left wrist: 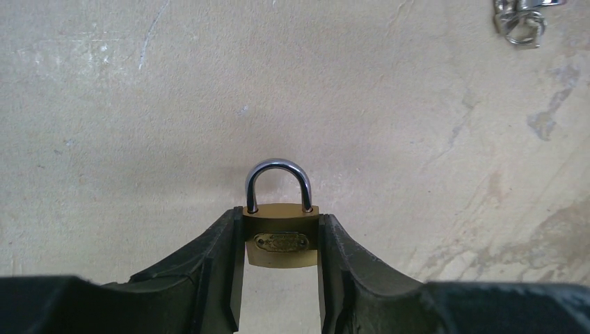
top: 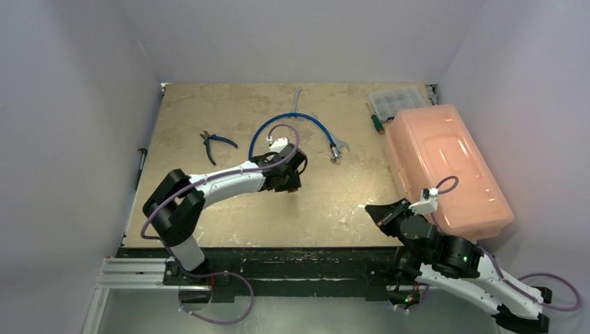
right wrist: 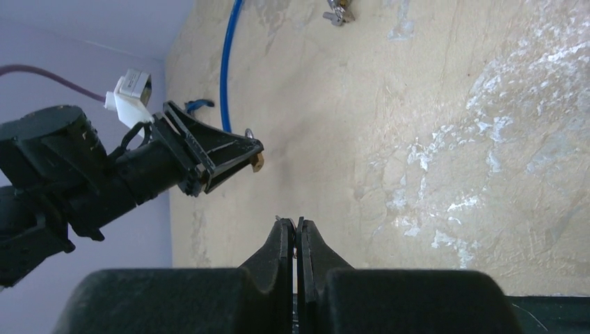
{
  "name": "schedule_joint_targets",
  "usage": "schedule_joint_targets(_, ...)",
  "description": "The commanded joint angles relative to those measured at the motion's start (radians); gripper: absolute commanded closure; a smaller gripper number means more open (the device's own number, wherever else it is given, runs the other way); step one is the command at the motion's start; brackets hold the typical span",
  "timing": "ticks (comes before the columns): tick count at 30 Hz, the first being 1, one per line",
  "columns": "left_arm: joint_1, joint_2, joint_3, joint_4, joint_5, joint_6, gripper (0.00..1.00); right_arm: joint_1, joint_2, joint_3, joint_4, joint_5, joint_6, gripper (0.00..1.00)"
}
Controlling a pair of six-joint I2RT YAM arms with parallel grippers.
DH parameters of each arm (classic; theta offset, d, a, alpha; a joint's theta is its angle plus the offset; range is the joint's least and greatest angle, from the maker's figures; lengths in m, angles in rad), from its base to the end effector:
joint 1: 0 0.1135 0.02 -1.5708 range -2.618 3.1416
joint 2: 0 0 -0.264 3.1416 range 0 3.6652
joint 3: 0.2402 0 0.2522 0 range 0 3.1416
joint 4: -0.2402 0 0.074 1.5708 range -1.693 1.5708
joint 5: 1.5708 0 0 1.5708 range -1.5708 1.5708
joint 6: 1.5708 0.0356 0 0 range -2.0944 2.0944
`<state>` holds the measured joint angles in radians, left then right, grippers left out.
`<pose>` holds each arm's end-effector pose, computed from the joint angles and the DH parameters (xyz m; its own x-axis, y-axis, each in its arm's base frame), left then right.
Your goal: Unlock with the key
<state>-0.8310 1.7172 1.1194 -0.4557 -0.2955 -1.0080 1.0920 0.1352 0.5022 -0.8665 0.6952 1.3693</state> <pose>0.2424 -0.2502 0.1925 -0.8281 -0.2929 -0.4779 -0.1703 0.9438 -0.2832 0.0453 0.0379 0.2444 -0.4581 0.7505 -0.4763 0.1317 0.5872 0.7987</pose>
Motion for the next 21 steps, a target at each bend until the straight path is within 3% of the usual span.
schedule_joint_targets(1, 0.001, -0.123, -0.043, 0.066, -0.03, -0.023, 1.0, -0.001, 0.051, 0.087, -0.008, 0.082, 0.013, 1.0)
schedule_joint_targets(6, 0.009, -0.29, -0.187, 0.169, -0.071, -0.109, 1.0, -0.001, 0.118, 0.146, 0.028, 0.106, -0.021, 1.0)
schedule_joint_targets(13, 0.013, -0.411, -0.197, 0.049, -0.218, -0.261, 1.0, -0.001, 0.187, 0.144, 0.161, 0.113, -0.046, 1.0)
schedule_joint_targets(21, 0.013, -0.508, -0.202, 0.014, -0.176, -0.406, 1.0, -0.001, 0.284, 0.11, 0.331, 0.111, -0.039, 1.0)
